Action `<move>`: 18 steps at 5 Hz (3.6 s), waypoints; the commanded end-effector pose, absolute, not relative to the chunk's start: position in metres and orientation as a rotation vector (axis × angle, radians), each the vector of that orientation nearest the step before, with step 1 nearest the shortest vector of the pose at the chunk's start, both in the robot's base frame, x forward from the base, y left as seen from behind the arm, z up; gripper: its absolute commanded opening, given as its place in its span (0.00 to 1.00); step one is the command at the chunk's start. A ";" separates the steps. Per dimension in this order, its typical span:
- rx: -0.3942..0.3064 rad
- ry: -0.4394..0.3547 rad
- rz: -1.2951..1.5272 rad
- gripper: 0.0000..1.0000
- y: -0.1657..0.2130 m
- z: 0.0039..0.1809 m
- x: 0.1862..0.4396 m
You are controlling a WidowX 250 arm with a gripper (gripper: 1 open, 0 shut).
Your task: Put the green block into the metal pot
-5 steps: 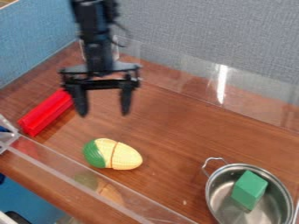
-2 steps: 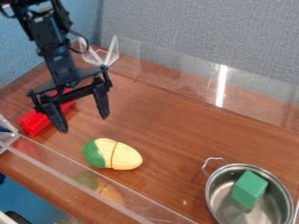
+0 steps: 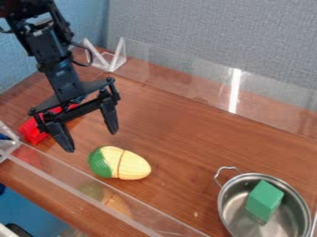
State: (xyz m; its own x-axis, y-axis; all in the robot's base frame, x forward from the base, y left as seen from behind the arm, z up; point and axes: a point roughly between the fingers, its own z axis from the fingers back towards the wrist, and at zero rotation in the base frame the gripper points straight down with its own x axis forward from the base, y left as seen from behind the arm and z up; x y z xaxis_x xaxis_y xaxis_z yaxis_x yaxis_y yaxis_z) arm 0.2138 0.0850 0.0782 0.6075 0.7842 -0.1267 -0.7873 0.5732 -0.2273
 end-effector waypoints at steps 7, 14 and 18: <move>-0.375 -0.022 0.872 1.00 0.072 0.094 0.215; -0.378 -0.021 0.980 1.00 0.052 0.048 0.218; -0.373 -0.023 0.955 0.00 0.052 0.032 0.228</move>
